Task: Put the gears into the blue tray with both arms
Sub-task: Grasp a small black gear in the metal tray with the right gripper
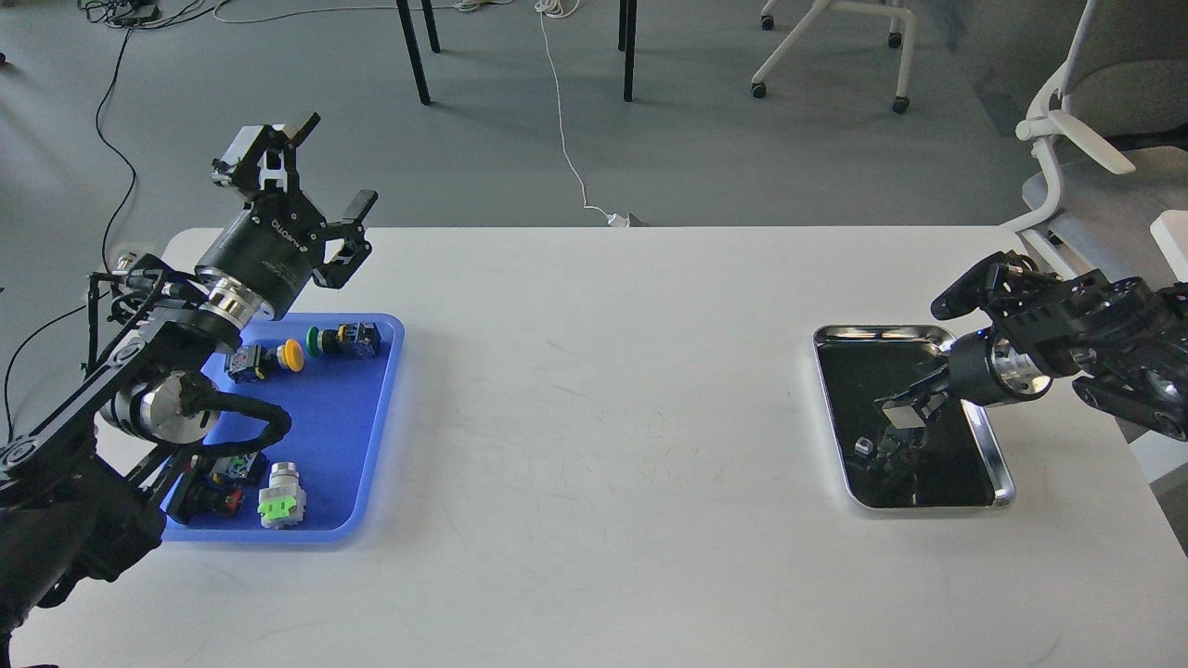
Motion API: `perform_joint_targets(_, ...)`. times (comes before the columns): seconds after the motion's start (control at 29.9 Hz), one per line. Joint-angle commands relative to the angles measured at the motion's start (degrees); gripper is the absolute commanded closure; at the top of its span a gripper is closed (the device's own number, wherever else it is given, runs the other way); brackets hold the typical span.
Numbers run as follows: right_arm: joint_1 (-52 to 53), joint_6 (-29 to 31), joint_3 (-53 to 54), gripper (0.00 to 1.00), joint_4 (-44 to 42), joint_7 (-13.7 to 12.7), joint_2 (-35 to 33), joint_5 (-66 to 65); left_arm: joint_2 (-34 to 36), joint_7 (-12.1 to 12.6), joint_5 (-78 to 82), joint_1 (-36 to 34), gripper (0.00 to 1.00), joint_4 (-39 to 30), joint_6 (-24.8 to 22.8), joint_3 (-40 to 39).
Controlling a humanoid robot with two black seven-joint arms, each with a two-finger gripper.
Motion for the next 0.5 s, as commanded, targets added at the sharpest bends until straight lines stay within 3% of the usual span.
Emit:
perform_joint_targets(0.0,-0.04,0.01,0.00,0.36,-1.02,-0.01,0.77,-0.01,0.09,0.00,0.00,0.09,0.02,0.00,0.00,-0.03)
perform_joint_targets(0.47,-0.74,0.10,-0.44,0.41,-1.91,-0.01,2.09,0.26,0.44,0.00,-0.09,1.06,0.02,0.00,0.00,-0.30)
